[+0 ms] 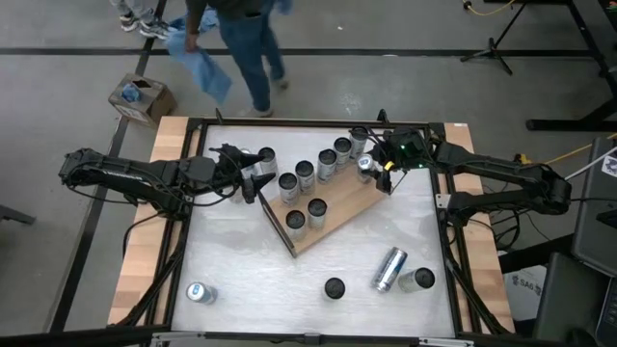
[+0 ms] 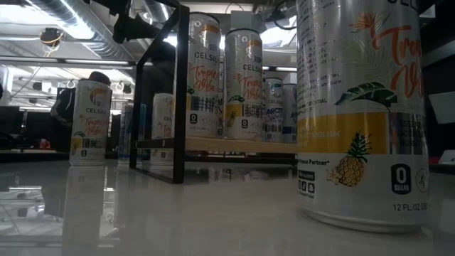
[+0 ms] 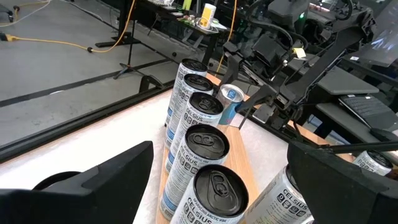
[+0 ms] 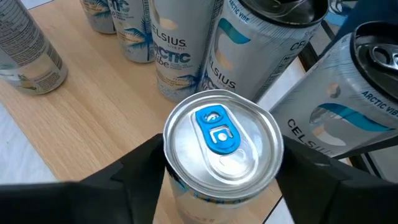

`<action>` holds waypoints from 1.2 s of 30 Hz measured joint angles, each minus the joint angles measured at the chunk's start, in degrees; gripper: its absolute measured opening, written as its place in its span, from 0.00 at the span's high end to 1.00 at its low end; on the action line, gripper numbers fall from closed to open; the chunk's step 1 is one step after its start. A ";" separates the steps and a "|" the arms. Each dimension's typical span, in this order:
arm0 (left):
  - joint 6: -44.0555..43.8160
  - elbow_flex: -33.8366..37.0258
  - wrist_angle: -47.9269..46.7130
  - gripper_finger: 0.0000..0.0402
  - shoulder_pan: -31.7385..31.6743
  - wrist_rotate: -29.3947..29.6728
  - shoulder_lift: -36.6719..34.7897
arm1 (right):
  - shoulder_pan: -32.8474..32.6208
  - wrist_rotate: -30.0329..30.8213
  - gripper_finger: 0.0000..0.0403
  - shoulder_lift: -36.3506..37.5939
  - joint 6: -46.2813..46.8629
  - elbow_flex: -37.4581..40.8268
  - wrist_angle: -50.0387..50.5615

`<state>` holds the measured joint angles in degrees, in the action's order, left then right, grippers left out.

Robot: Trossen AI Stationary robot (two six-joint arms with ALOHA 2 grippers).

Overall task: Place canned beverage on shelf
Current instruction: Adjust the blue soda can on the shelf, then put the white yellow soda can on the shelf

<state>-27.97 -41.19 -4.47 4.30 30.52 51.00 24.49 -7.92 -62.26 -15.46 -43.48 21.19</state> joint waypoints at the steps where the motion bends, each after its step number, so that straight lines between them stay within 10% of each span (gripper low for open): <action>1: -0.01 -0.01 0.00 0.09 0.01 0.00 0.00 | 0.00 -0.02 0.30 0.00 0.02 0.02 0.17; 36: -4.86 -0.02 0.17 0.09 -0.05 1.99 0.00 | -0.09 -0.04 0.20 12.04 0.39 0.04 -0.04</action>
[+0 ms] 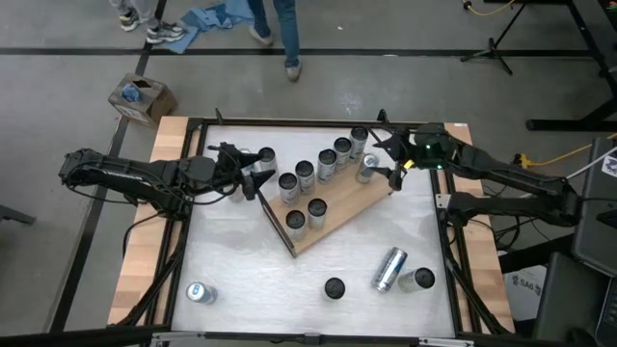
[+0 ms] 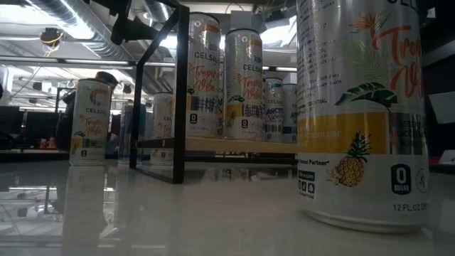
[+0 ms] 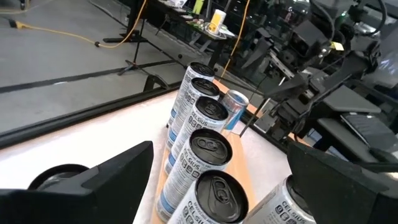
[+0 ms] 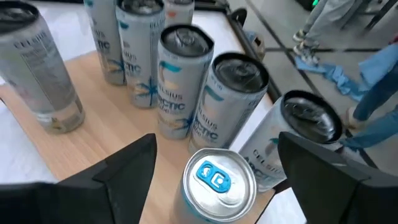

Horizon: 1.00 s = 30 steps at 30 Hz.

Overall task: Place canned beverage on shelf
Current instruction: Put the white yellow soda can on the shelf

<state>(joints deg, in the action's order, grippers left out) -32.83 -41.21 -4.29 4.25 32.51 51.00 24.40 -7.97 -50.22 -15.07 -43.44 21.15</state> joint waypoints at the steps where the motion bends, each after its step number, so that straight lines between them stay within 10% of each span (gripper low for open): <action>1: -0.17 0.00 0.00 0.09 0.00 -0.02 0.00 | 0.00 0.00 0.20 0.67 0.02 0.00 0.04; 23: -3.01 0.00 -0.85 0.09 0.44 -0.59 0.00 | -0.39 -15.64 0.20 13.05 16.81 0.00 2.42; 30: -2.64 0.00 -1.25 0.09 0.44 -0.59 0.00 | -10.54 -13.29 0.20 15.00 21.22 0.00 3.89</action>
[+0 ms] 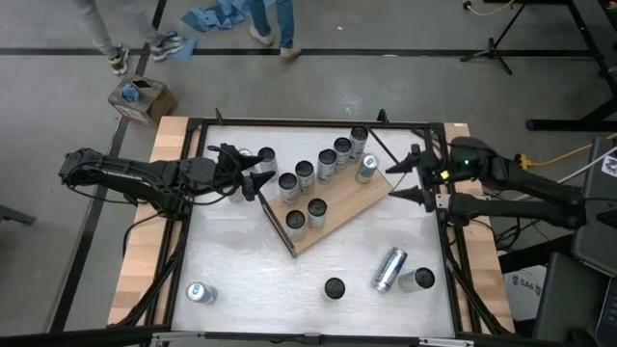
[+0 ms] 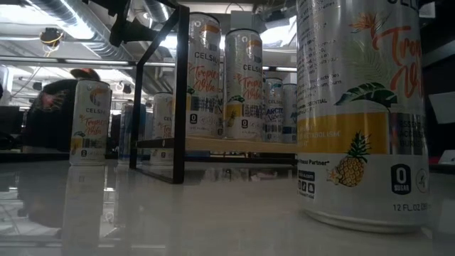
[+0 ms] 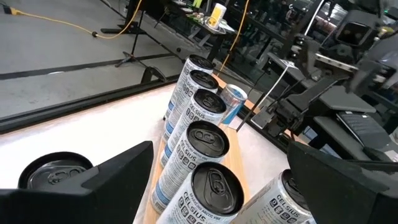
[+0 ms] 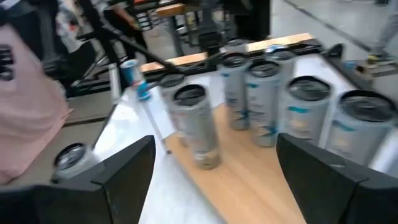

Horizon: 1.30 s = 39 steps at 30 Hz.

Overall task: Place canned beverage on shelf
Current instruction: Put the white yellow soda can on the shelf

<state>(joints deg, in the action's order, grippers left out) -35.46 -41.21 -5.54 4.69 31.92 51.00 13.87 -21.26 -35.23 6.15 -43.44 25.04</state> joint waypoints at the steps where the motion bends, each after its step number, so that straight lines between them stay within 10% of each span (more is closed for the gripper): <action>1: 0.00 0.00 -0.01 0.09 0.00 0.00 0.00 | -2.16 1.54 0.20 -0.20 0.26 0.00 0.06; 10: 0.02 0.00 -0.04 0.09 0.00 0.00 0.00 | -19.99 15.91 0.20 -3.73 6.49 0.00 0.02; 39: 0.03 -0.02 -0.08 0.09 -0.01 -0.02 0.00 | -52.88 27.57 0.20 -10.19 32.77 -7.58 3.76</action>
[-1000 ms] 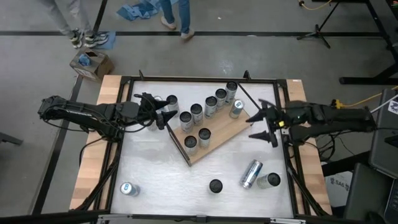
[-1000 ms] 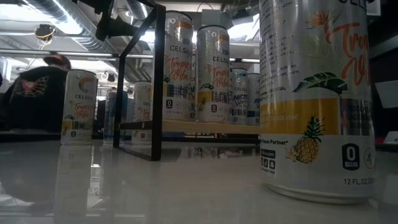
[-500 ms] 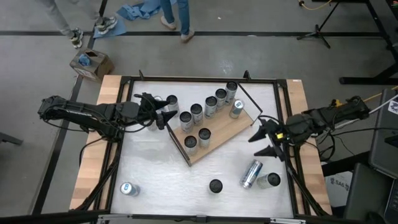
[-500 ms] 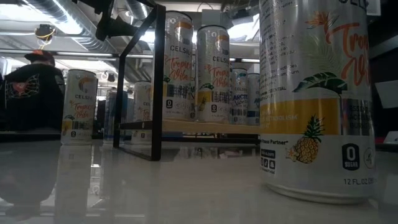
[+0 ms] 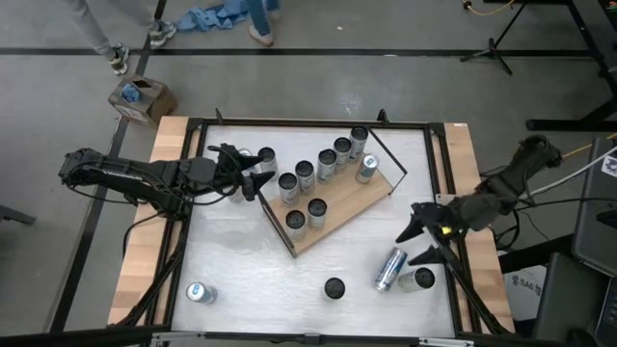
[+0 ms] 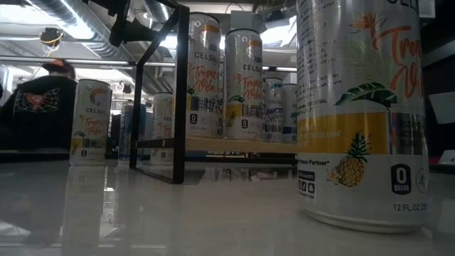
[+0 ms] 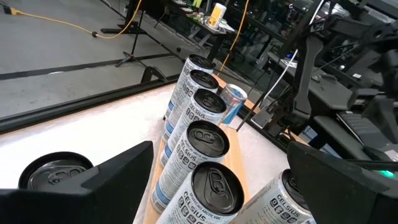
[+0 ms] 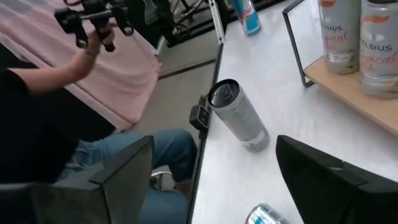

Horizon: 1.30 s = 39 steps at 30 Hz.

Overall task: Place canned beverage on shelf
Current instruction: Put the white yellow soda can on the shelf

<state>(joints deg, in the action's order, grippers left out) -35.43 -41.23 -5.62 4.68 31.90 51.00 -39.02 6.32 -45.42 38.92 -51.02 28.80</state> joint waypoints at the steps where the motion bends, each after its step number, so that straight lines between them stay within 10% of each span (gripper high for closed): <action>1: -0.01 0.00 0.00 0.09 0.01 0.00 0.00 | -1.13 1.13 0.20 -0.86 0.03 -1.43 1.69; 16: -0.01 -0.02 -0.14 0.09 0.00 -0.02 0.00 | -14.87 5.13 0.20 -22.23 22.87 -21.56 39.64; 39: -0.16 -0.04 -2.94 0.09 0.01 -0.02 0.00 | -20.60 3.66 0.20 -33.01 31.38 -21.77 42.25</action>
<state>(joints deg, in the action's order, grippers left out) -35.59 -41.28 -8.56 4.69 31.88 51.00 -59.61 9.98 -78.43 70.29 -72.79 71.06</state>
